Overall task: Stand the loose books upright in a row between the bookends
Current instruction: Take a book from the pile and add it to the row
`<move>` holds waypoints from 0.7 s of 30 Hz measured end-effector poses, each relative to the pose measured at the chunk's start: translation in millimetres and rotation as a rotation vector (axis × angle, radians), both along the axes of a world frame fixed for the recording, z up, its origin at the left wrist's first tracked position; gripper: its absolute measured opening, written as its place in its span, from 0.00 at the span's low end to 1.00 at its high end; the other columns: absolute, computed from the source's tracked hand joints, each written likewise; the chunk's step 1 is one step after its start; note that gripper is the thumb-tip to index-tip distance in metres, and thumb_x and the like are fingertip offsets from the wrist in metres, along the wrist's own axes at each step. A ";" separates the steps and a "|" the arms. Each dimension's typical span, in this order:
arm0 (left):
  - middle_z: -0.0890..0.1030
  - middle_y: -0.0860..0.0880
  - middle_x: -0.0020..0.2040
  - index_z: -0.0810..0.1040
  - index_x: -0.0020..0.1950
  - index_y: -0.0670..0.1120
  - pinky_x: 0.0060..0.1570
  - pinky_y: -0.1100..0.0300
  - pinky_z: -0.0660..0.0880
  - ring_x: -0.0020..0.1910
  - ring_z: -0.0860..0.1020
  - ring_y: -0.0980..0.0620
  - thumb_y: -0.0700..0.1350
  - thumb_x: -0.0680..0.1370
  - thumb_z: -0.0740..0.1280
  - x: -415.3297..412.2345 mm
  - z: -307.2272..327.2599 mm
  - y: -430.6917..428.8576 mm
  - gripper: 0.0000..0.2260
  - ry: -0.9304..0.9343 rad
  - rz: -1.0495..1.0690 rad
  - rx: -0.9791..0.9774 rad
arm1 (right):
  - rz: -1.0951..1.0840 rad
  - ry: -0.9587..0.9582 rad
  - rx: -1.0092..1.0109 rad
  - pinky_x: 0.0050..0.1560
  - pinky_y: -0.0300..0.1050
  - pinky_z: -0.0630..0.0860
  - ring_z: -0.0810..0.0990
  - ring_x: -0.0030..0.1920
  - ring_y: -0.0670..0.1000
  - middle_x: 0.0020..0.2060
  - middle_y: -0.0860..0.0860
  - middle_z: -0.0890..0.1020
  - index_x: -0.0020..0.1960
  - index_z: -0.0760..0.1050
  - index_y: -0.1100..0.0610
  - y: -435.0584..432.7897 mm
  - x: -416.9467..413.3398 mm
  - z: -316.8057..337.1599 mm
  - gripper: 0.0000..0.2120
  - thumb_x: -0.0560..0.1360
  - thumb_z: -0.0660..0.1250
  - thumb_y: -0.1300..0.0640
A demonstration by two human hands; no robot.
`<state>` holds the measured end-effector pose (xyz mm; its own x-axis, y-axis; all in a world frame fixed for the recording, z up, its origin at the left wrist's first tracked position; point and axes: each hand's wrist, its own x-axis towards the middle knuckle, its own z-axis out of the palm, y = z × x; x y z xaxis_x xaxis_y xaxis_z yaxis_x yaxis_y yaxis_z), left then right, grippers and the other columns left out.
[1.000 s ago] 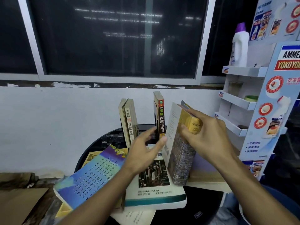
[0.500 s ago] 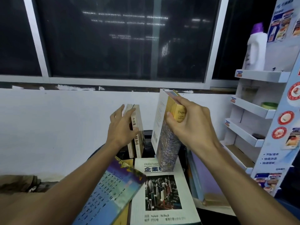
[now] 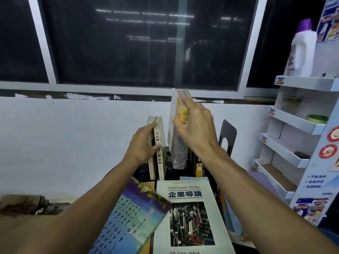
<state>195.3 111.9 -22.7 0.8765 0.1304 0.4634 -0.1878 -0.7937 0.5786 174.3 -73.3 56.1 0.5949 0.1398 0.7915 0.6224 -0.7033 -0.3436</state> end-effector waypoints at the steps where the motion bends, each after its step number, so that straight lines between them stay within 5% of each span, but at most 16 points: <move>1: 0.74 0.45 0.70 0.66 0.78 0.54 0.70 0.49 0.69 0.70 0.71 0.43 0.47 0.75 0.77 0.6 -0.3 0.2 0.34 -0.004 -0.004 -0.005 | 0.007 0.003 -0.003 0.51 0.54 0.78 0.78 0.49 0.56 0.52 0.55 0.80 0.79 0.61 0.50 2.3 2.7 -3.0 0.32 0.77 0.66 0.53; 8: 0.72 0.45 0.72 0.65 0.78 0.54 0.70 0.48 0.69 0.71 0.70 0.44 0.47 0.76 0.75 2.1 -3.5 -3.4 0.33 -0.035 -0.025 -0.008 | -0.011 0.044 -0.016 0.48 0.50 0.80 0.80 0.47 0.56 0.51 0.56 0.80 0.79 0.61 0.50 17.0 22.0 -28.4 0.31 0.78 0.66 0.54; 21: 0.71 0.46 0.73 0.64 0.78 0.56 0.69 0.47 0.70 0.71 0.71 0.44 0.46 0.77 0.74 2.7 -9.0 -12.8 0.32 -0.087 -0.027 -0.008 | -0.070 0.129 -0.041 0.55 0.54 0.79 0.78 0.59 0.62 0.55 0.59 0.80 0.77 0.65 0.55 30.7 48.8 -52.9 0.27 0.79 0.64 0.54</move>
<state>198.0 99.2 -31.6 0.8365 0.1112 0.5366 -0.2585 -0.7833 0.5653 223.1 -42.6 3.2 0.7005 0.1250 0.7026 0.5241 -0.7583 -0.3877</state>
